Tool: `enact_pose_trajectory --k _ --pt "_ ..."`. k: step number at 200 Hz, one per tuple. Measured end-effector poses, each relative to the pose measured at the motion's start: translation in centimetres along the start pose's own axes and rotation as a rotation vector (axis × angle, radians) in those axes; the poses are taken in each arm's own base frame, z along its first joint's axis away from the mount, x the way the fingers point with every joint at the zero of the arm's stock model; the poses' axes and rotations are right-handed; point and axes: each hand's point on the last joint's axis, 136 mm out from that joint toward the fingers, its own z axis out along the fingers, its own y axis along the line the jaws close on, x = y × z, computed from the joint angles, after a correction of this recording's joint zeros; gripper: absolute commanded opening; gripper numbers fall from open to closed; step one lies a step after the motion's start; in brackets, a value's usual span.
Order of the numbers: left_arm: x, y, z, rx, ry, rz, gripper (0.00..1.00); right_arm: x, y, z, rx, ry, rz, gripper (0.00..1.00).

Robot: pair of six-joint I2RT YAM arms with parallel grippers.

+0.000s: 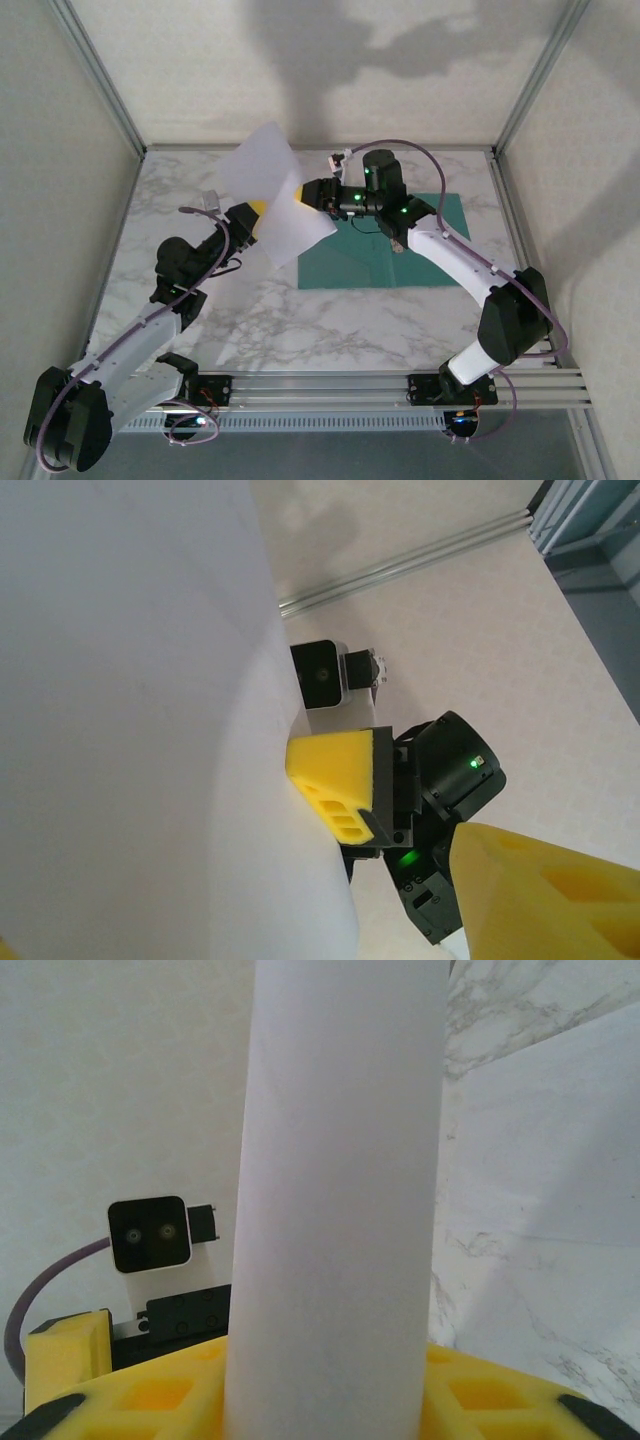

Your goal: Put the files into the folder

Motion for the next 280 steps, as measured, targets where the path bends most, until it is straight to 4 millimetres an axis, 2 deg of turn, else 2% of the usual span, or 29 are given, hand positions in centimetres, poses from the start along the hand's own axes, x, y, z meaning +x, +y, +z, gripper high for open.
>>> enact_pose_trajectory --k 65,109,206,230,280 --pt "0.1 0.2 0.0 -0.009 0.002 -0.006 0.67 0.2 1.8 -1.3 -0.025 -0.015 -0.09 0.45" --pt "0.1 0.3 0.0 -0.01 0.002 -0.013 0.6 0.4 1.6 -1.3 -0.023 -0.009 -0.089 0.45" --pt "-0.1 0.7 -0.2 -0.04 -0.013 -0.01 0.3 1.2 0.9 -1.1 -0.02 0.016 -0.091 0.5" --pt "-0.1 0.6 -0.3 -0.041 -0.017 -0.003 0.2 1.3 0.6 -1.1 -0.017 0.02 -0.09 0.53" --pt "-0.1 0.7 -0.5 -0.065 -0.016 0.022 0.0 1.8 -0.2 -1.1 -0.005 0.029 -0.072 0.68"
